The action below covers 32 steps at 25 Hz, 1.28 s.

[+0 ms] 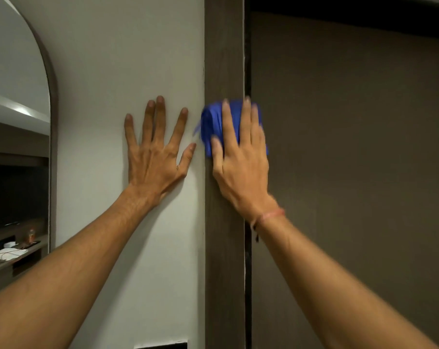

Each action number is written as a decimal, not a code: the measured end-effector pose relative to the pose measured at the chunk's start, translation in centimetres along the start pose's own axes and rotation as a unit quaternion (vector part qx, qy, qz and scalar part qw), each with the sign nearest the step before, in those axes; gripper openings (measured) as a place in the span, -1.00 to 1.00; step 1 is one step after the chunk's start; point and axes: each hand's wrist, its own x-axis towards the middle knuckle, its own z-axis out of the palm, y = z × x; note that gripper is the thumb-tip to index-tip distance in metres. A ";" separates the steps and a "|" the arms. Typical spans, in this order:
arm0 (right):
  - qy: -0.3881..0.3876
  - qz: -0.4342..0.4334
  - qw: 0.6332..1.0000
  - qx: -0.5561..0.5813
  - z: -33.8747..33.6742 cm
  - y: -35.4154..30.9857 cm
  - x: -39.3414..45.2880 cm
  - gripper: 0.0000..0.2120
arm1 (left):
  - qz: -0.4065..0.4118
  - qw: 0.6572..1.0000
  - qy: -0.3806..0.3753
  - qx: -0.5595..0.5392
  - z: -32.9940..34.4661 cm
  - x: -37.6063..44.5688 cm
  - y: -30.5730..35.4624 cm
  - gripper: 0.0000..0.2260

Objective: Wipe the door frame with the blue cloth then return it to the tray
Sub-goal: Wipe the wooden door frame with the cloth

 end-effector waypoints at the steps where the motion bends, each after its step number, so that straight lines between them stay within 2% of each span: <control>1: -0.004 0.001 1.000 -0.009 0.4 0.2 -3.4 -0.38 | -0.001 1.000 0.000 -0.002 0.1 -0.1 0.0 -0.32; 4: -0.011 -0.003 1.000 -0.017 0.7 1.1 -4.7 -0.38 | -0.005 1.000 0.007 0.005 0.2 -0.1 -0.1 -0.31; 11: -0.016 -0.007 1.000 -0.018 -2.5 0.5 15.1 -0.38 | -0.005 1.000 0.001 0.008 0.1 -0.1 -0.1 -0.35; 14: -0.003 0.007 0.999 -0.035 -2.6 0.1 17.2 -0.39 | -0.005 1.000 -0.006 0.008 -0.2 0.1 0.1 -0.34; 21: 0.013 -0.001 0.998 -0.055 -0.3 -0.1 6.2 -0.39 | -0.016 1.000 -0.014 0.001 -0.2 -2.0 0.4 -0.35; 26: 0.020 0.005 0.999 -0.040 1.5 0.2 -5.4 -0.42 | -0.018 0.999 -0.026 -0.004 -0.2 -7.0 1.3 -0.36; 32: -0.070 0.028 0.996 -0.052 3.6 1.0 -22.0 -0.42 | -0.022 0.999 -0.045 0.008 0.3 -13.9 2.7 -0.36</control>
